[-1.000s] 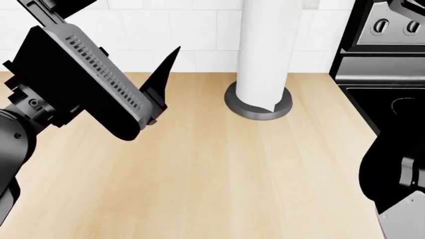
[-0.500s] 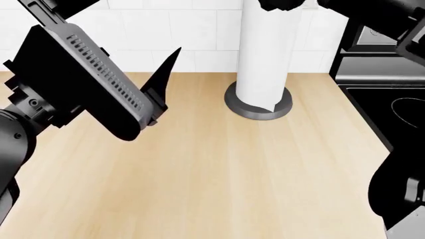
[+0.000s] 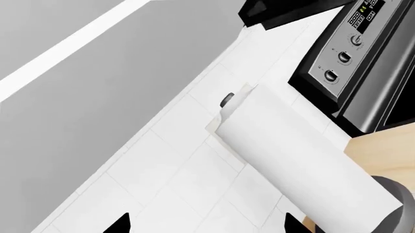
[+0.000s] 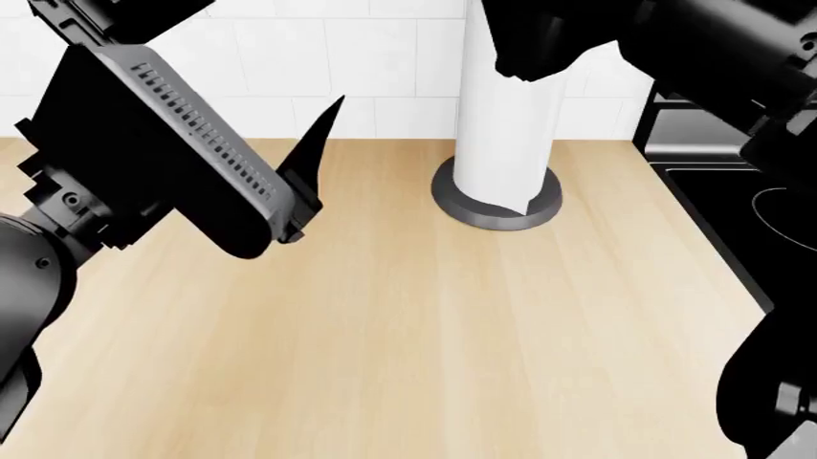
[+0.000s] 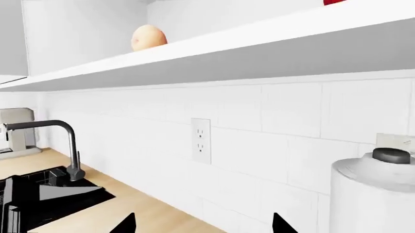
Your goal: Pick the cherry, apricot from the counter and place them in the cabinet. Then close the cabinet.
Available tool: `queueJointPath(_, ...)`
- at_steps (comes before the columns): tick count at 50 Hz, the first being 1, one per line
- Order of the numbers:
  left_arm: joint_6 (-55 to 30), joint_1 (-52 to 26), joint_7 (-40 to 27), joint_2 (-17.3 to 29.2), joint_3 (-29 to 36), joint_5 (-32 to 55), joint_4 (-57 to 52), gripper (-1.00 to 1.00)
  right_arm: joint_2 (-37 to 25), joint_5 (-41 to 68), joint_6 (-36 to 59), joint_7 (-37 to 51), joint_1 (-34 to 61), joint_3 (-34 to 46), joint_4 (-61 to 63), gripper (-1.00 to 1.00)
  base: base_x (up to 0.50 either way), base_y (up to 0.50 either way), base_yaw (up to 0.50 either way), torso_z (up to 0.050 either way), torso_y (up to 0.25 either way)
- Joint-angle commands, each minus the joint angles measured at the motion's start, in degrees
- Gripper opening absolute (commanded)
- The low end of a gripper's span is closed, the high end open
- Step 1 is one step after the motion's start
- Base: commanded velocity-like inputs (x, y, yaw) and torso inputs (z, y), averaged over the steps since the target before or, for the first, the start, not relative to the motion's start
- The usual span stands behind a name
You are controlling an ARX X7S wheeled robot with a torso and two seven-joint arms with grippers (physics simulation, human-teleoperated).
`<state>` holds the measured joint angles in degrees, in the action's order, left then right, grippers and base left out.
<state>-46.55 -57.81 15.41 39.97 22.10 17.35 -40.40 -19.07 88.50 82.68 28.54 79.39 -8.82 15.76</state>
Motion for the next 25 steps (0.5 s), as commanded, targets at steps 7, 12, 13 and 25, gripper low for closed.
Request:
queueJointPath(7,-3.71,1.34,-1.94,-0.20,-1.97,1.71,-2.24,1.00,-2.87,3.15,-0.91,14.07,-3.05,0.11,4.18,1.00,0.00,0.00,0.00,0.000,0.000)
queueJointPath(12,-4.36,1.47,-2.45,-0.32,-2.23,1.83,-2.36,1.00,-3.77,3.70,-1.14,15.76,-3.64,0.37,5.02,1.00,0.00,0.00,0.00,0.000,0.000)
queueJointPath(13,-4.41,1.51,-2.53,-0.35,-2.27,1.83,-2.29,1.00,-3.86,3.68,-1.24,15.76,-3.83,0.41,5.18,1.00,0.00,0.00,0.00,0.000,0.000)
queueJointPath(25,-3.61,2.07,-3.09,-0.65,-1.95,1.38,-1.42,1.00,-3.40,-3.40,-5.76,8.00,-10.67,-0.24,10.07,1.00,0.00,0.00,0.00,0.000,0.000)
